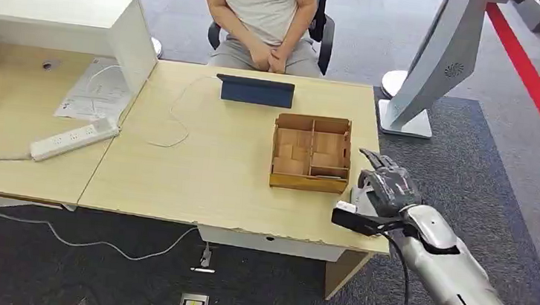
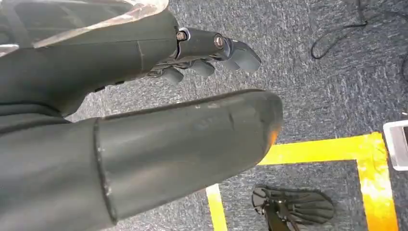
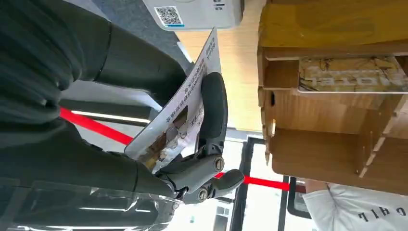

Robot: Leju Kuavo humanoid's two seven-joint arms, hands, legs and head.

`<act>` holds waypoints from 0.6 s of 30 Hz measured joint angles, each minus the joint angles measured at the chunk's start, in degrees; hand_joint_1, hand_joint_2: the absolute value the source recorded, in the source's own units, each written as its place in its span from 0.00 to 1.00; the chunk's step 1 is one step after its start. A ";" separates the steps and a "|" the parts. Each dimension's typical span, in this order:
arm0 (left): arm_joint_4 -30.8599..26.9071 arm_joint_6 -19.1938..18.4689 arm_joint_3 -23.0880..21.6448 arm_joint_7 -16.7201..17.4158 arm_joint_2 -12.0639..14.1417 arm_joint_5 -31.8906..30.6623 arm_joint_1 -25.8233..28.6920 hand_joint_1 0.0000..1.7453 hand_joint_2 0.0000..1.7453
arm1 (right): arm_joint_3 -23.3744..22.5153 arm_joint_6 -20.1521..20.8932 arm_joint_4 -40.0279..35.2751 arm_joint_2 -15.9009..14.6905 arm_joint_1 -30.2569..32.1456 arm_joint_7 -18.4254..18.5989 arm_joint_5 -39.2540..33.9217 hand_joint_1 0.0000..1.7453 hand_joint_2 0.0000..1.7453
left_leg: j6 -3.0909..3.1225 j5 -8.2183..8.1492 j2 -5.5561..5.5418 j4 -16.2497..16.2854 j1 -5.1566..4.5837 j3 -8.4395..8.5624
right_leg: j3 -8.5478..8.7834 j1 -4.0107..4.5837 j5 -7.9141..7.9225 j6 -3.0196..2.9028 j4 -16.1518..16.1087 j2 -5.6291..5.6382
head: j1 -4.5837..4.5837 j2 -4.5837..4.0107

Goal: Pass the card to the sensor for recognition and then transmit it.

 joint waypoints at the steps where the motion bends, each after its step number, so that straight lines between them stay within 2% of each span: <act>1: 0.00 0.13 0.00 -0.02 0.00 0.13 -0.01 0.00 0.00 | -0.07 0.04 0.15 -0.02 0.00 -0.07 0.11 1.00 1.00 | 0.00 0.00 0.00 0.00 0.00 0.00 | 0.00 0.00 0.00 0.00 0.00 0.00 | 0.00 -0.02; 18: 0.09 0.83 -0.07 1.55 0.09 0.61 0.49 0.00 0.00 | -0.20 1.27 2.32 -0.92 2.90 -0.26 0.33 1.00 1.00 | 0.00 0.00 -0.01 0.00 0.00 -0.01 | -0.02 0.00 0.00 0.00 -0.01 0.00 | 0.00 -0.02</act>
